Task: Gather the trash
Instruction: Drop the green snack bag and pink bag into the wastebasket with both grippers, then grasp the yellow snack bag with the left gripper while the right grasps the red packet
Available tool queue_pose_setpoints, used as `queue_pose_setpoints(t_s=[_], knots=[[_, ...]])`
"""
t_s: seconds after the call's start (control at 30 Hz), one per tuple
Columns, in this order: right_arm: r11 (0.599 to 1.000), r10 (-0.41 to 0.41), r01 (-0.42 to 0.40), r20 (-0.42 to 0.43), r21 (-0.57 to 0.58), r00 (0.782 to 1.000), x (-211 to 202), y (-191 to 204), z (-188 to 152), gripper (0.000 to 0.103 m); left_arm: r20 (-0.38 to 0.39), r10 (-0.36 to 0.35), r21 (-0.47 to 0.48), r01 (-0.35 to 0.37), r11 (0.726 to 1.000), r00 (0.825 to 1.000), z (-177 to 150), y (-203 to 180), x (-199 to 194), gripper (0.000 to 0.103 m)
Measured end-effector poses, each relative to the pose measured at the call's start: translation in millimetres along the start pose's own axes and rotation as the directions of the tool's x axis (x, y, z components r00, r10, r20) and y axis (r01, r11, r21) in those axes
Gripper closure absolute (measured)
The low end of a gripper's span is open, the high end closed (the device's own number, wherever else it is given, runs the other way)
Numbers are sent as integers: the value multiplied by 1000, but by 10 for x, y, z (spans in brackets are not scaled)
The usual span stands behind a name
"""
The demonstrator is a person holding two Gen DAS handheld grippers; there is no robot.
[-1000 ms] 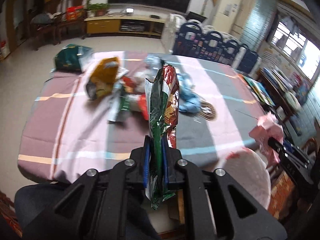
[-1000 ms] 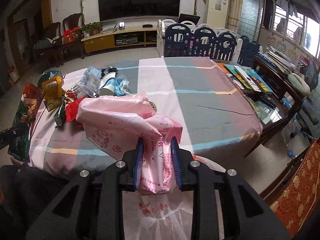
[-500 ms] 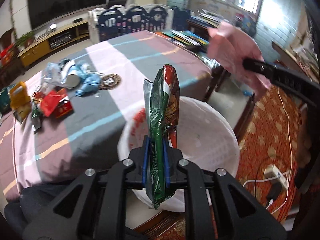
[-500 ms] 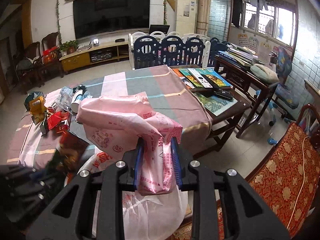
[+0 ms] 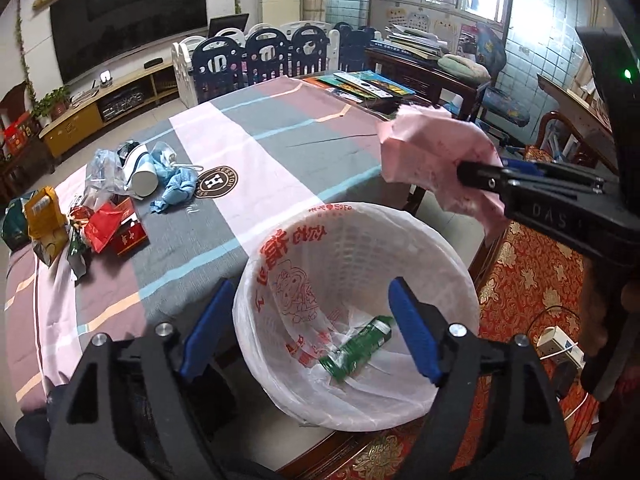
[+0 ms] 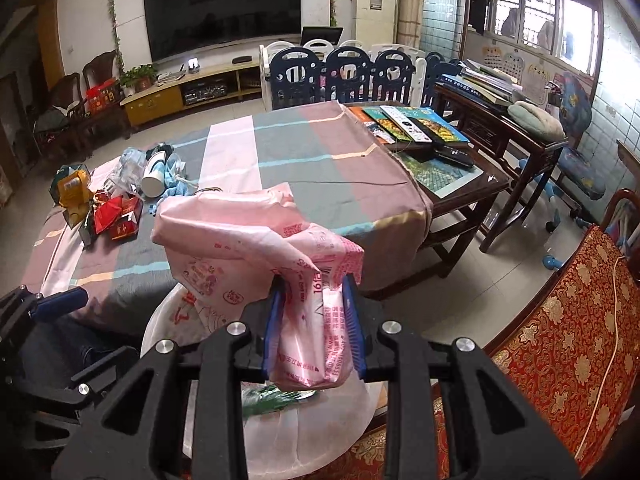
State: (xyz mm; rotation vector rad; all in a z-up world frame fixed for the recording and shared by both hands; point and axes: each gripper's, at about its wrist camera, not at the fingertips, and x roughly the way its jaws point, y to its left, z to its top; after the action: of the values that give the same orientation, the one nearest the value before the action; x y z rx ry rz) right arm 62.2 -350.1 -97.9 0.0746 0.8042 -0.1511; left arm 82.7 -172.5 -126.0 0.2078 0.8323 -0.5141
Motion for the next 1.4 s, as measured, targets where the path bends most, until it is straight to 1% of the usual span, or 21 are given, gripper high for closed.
queue_pose_setpoints(t_s=[0.07,0.13,0.2,0.6,0.67,0.7,0.77,0.8,0.83,0.9,0.93,0.97,1.03,1.07,1.1,1.13,1.17,1.2,1.27,1.33,1.4], knots=[[1000,2,-2,-5,3,1000,3,12,-7,65,4,12,-22,-12,1000,1000,1,63,-11,19],[1000,7,-7,-1,3,1000,-8,20,-7,52,13,24,-41,-24,999,1000,6,120,-32,17],[1000,0,0,8,10,1000,-32,26,6,44,23,37,-58,-36,998,999,10,167,-52,17],[1000,13,-13,13,12,1000,-59,84,56,41,31,76,-124,-71,990,997,5,373,-97,17],[1000,16,-16,11,8,1000,-48,115,58,41,31,101,-133,-96,986,994,4,439,-101,17],[1000,16,-16,9,6,1000,-39,135,57,41,33,138,-142,-132,981,990,13,518,-111,17],[1000,19,-19,6,2,1000,-15,167,54,40,33,225,-193,-215,957,974,39,781,-129,17],[1000,20,-20,4,-2,1000,1,181,55,40,28,263,-243,-249,938,964,62,1000,-139,17],[1000,20,-20,1,-7,1000,24,198,57,40,22,282,-282,-265,922,959,75,1185,-146,17],[1000,20,-20,-7,-12,1000,78,227,56,40,1,337,-389,-310,868,942,92,1762,-157,17],[1000,22,-22,-13,-13,1000,119,246,57,40,-5,361,-424,-329,844,933,101,1982,-161,17],[1000,24,-25,-19,-14,1000,153,261,54,40,-17,391,-463,-354,812,920,123,2289,-146,17],[999,28,-29,-46,-16,999,280,322,53,40,-50,428,-504,-393,769,902,204,2787,-79,16],[999,32,-33,-59,-18,998,333,355,47,40,-72,449,-518,-419,746,890,283,3065,-19,14],[999,36,-37,-71,-19,997,389,392,51,40,-87,457,-521,-431,736,885,357,3248,40,13],[999,40,-42,-83,-20,996,443,432,54,40,-90,455,-519,-432,738,886,438,3407,109,12],[999,47,-50,-96,-22,994,506,486,65,40,-91,451,-508,-431,746,888,503,3513,180,10],[998,53,-56,-105,-23,993,555,537,81,40,-98,438,-482,-428,765,893,588,3617,297,9],[997,73,-77,-120,-24,990,661,660,135,40,-122,425,-422,-434,796,897,694,3730,521,9],[994,102,-106,-130,-24,986,753,787,207,40,-143,425,-376,-446,812,894,754,3787,731,10],[991,126,-132,-136,-30,983,846,923,290,40,-153,419,-362,-445,819,895,754,3879,906,28]])
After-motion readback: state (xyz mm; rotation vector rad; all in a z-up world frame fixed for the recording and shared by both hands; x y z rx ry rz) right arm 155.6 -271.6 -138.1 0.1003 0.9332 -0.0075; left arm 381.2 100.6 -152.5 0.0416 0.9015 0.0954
